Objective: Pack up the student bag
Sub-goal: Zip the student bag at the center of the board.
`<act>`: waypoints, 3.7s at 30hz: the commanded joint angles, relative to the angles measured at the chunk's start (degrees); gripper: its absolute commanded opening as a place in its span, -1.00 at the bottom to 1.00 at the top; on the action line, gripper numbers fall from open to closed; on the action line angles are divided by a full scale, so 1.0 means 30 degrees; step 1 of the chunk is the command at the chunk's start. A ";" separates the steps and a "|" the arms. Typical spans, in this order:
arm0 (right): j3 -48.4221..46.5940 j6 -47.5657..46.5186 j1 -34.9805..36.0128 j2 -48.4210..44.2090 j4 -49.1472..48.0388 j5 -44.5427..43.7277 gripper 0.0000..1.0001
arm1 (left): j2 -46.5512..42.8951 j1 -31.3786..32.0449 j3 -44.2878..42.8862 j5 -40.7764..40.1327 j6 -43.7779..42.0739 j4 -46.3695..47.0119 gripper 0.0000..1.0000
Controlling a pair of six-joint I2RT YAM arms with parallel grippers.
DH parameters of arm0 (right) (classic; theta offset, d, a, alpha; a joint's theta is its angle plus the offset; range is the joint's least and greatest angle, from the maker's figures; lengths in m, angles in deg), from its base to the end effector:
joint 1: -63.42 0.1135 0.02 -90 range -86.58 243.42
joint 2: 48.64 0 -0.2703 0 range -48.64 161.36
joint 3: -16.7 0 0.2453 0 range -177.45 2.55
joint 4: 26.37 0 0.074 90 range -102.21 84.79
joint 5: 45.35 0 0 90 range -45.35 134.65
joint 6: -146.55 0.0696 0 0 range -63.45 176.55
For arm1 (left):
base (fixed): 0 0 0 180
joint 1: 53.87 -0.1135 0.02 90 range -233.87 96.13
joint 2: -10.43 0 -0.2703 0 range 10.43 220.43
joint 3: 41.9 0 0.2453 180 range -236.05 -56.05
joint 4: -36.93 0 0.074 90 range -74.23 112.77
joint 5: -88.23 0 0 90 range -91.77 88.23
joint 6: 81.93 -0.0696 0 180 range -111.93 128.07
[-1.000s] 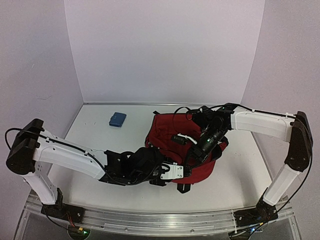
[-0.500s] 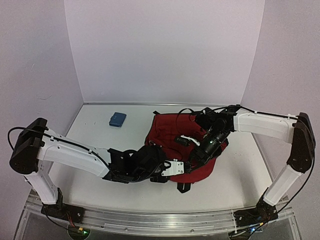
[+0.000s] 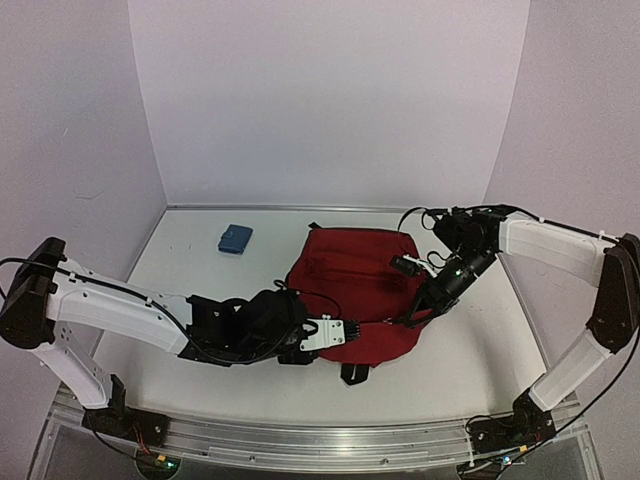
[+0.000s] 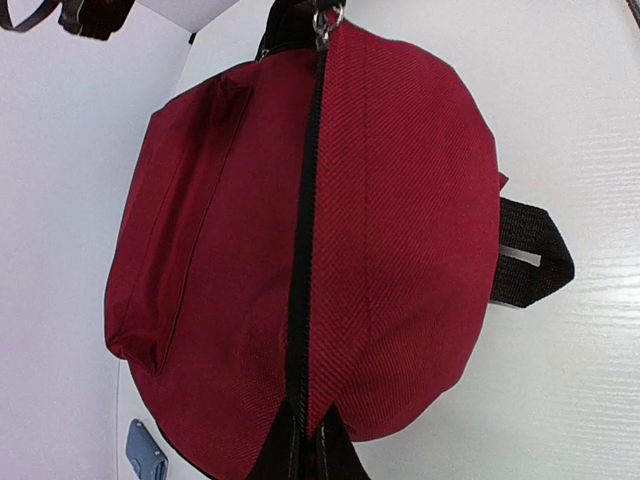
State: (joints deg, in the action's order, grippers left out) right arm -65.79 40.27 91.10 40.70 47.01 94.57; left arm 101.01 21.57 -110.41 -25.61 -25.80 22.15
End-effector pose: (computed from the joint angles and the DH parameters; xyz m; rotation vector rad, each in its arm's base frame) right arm 0.2237 0.1775 0.2374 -1.1415 2.5331 1.3094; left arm 0.1178 -0.3416 0.2091 1.6147 1.4222 0.0425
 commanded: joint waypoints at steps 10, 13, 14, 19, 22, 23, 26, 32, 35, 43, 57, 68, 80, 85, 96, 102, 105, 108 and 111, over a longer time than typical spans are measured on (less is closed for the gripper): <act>-0.0871 -0.4963 -0.4198 0.1756 0.3927 -0.1686 -1.00 | -0.2833 -0.0917 0.2290 -0.2670 0.1344 -0.1435 -1.00; -0.1269 -0.4917 -0.4034 0.1996 0.4237 -0.0193 -1.00 | -0.3685 -0.1168 0.2356 -0.2867 0.1415 -0.1297 -0.95; -0.1356 -0.4837 -0.3698 0.2028 0.4246 0.0069 -1.00 | -0.3828 -0.1167 0.2178 -0.2685 0.1495 -0.1199 -0.85; -0.1811 -0.3719 -0.2085 0.2309 0.3905 0.1607 -1.00 | -0.2653 -0.1004 -0.0104 -0.0776 0.2045 -0.1913 -0.16; -0.2020 -0.3316 -0.1754 0.2415 0.3661 0.2083 -1.00 | -0.1137 -0.0456 -0.1804 -0.0139 0.2016 -0.2468 -0.03; -0.1991 -0.3191 -0.1684 0.2360 0.3545 0.2170 -1.00 | -0.0735 -0.0343 -0.2296 0.0268 0.2055 -0.2582 0.00; -0.1825 -0.2895 -0.1566 0.2109 0.3281 0.2274 -1.00 | 0.0095 -0.0182 -0.3552 0.2080 0.2464 -0.2362 0.17; -0.1621 -0.2496 -0.1530 0.1747 0.2891 0.2347 -1.00 | 0.2530 -0.0121 -0.6052 0.4677 0.3107 -0.1997 0.37; -0.1365 -0.2430 -0.1526 0.1562 0.2777 0.2375 -1.00 | 0.3682 -0.0116 -0.7159 0.5079 0.3023 -0.2547 0.37; -0.1008 -0.2303 -0.1499 0.0868 0.2648 0.2603 -1.00 | 0.1954 0.0039 -0.5620 0.5676 0.3684 -0.3224 -0.28; -0.1245 -0.1062 0.0966 0.0936 0.1422 0.3035 -1.00 | -0.4889 -0.0778 -0.1873 0.2258 0.5984 -0.4791 0.04; -0.1037 -0.0497 0.1234 0.0397 0.1073 0.2575 -1.00 | 0.1929 0.0292 -0.7570 0.4633 0.6281 -0.4963 0.31; -0.1021 -0.0307 0.1243 0.0214 0.1002 0.2243 -1.00 | 0.5516 0.0741 -1.0266 0.5868 0.6558 -0.5987 -0.06; -0.1096 -0.0257 0.1236 0.0319 0.0983 0.1813 -1.00 | 0.5183 0.0725 -1.0071 0.6450 0.6719 -0.6473 -0.67; -0.1224 -0.0919 -0.0529 0.0937 0.1073 0.0470 -1.00 | 0.3786 0.0760 -0.8349 0.7272 0.7216 -0.6642 -1.00; -0.1824 -0.2418 -0.2557 0.2358 0.1680 -0.0351 -1.00 | 0.3488 0.0755 -0.7865 0.7363 0.7349 -0.6915 -1.00; -0.2294 -0.3205 -0.3078 0.3072 0.1854 -0.1128 -1.00 | 0.3427 0.0764 -0.7793 0.7609 0.7361 -0.7197 -0.99; -0.2927 -0.3668 -0.3828 0.3849 0.2044 -0.1376 -1.00 | 0.3217 0.0781 -0.7596 0.7781 0.7365 -0.7376 -1.00; -0.3718 -0.4129 -0.4387 0.4557 0.2436 -0.1627 -1.00 | 0.2919 0.0781 -0.7306 0.7846 0.7433 -0.7408 -0.99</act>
State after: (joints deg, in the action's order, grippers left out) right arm -72.51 31.54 80.83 52.07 53.03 93.29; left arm 114.09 23.34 -133.73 -4.67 -4.20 3.62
